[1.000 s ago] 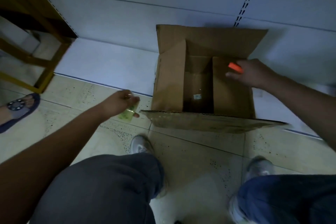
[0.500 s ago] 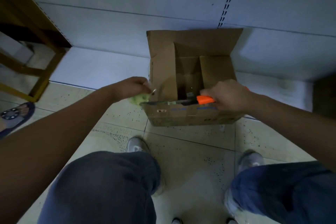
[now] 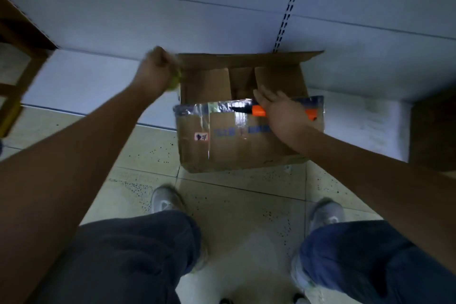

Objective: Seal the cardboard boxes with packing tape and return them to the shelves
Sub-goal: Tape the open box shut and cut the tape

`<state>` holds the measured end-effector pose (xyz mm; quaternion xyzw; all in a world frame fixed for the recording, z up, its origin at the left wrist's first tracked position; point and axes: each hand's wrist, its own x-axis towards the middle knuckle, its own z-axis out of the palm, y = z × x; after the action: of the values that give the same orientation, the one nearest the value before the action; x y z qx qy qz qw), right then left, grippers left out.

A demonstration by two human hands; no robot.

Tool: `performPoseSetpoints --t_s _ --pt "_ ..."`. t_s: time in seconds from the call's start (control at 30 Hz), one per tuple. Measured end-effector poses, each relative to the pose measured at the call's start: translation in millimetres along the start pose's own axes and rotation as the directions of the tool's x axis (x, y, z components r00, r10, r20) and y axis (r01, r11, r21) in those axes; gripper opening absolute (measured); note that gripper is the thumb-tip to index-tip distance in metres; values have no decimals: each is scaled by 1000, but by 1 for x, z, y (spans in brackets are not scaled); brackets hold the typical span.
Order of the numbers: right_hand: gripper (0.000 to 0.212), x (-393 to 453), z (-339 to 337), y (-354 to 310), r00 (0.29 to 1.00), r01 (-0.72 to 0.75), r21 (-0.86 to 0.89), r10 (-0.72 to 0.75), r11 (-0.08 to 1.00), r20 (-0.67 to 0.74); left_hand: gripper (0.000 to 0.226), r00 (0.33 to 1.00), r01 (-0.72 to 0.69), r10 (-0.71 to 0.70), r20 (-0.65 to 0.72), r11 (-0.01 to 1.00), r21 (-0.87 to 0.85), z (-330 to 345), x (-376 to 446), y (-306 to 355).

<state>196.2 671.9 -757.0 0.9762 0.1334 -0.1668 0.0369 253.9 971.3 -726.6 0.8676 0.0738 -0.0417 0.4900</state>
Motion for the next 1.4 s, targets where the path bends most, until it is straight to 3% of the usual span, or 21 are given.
performPoseSetpoints --t_s 0.07,0.17,0.2,0.27,0.33,0.37,0.43,0.5,0.53,0.57,0.63,0.7,0.8,0.87,0.93,1.0,1.1,1.2,1.27,1.37,1.4 --pt "85 23 31 3 992 -42 80 32 996 121 11 985 -142 162 -63 960 239 -6 -10 0" --pt "69 27 57 3 993 -54 148 38 988 112 13 958 -284 181 223 714 640 26 -43 -6" --pt "66 23 53 3 998 -53 192 47 980 34 12 930 -343 137 341 654 674 40 -53 -6" --pt "61 16 32 4 978 34 233 16 972 -210 13 882 -394 61 467 640 660 64 -63 -15" --pt "65 23 4 11 878 128 156 -39 979 -476 25 802 -499 -61 594 477 723 80 -64 -20" --pt "70 37 -6 18 834 122 106 -44 987 -550 29 794 -504 -110 598 430 749 84 -62 -20" --pt "70 73 -15 33 860 76 135 4 988 -511 33 802 -493 -131 582 403 771 88 -57 -19" --pt "37 92 -9 43 948 59 168 -3 984 -318 28 809 -478 -118 576 440 761 82 -52 -14" --pt "23 90 -1 43 985 78 127 -57 989 -163 23 816 -418 -138 561 530 738 75 -49 -12" --pt "24 85 14 43 993 120 43 -119 992 -19 18 812 -350 -155 562 642 683 65 -48 -8" --pt "49 76 47 41 968 200 -66 -186 978 170 12 779 -138 -179 600 885 444 47 -49 1" --pt "59 71 59 40 966 209 3 -207 978 155 8 745 9 -145 652 978 208 31 -55 7" --pt "38 62 41 37 999 47 385 -36 922 -36 5 799 -58 -69 597 980 191 31 -55 7" --pt "26 42 23 34 982 -5 561 110 828 -154 10 793 -36 -79 604 984 175 42 -57 14" --pt "27 19 -1 24 979 42 771 127 635 -158 18 777 2 -87 623 991 136 53 -59 22" --pt "32 -7 -26 16 998 0 904 61 427 -29 14 770 -36 -50 636 992 122 64 -59 34" --pt "28 -34 -44 14 997 -80 939 36 335 72 13 734 -109 35 679 992 66 85 -59 60" --pt "22 -40 -45 21 967 -158 907 247 390 63 23 738 -134 28 674 985 106 105 -59 78" --pt "23 -38 -42 30 933 -209 943 341 261 112 33 735 -119 -15 678 981 150 117 -58 86" --pt "22 -27 -41 47 885 -237 964 435 116 165 69 785 -300 119 608 932 205 124 -48 96" --pt "18 -20 -40 58 863 -242 967 473 84 175 70 781 -359 151 606 902 238 120 -43 97"
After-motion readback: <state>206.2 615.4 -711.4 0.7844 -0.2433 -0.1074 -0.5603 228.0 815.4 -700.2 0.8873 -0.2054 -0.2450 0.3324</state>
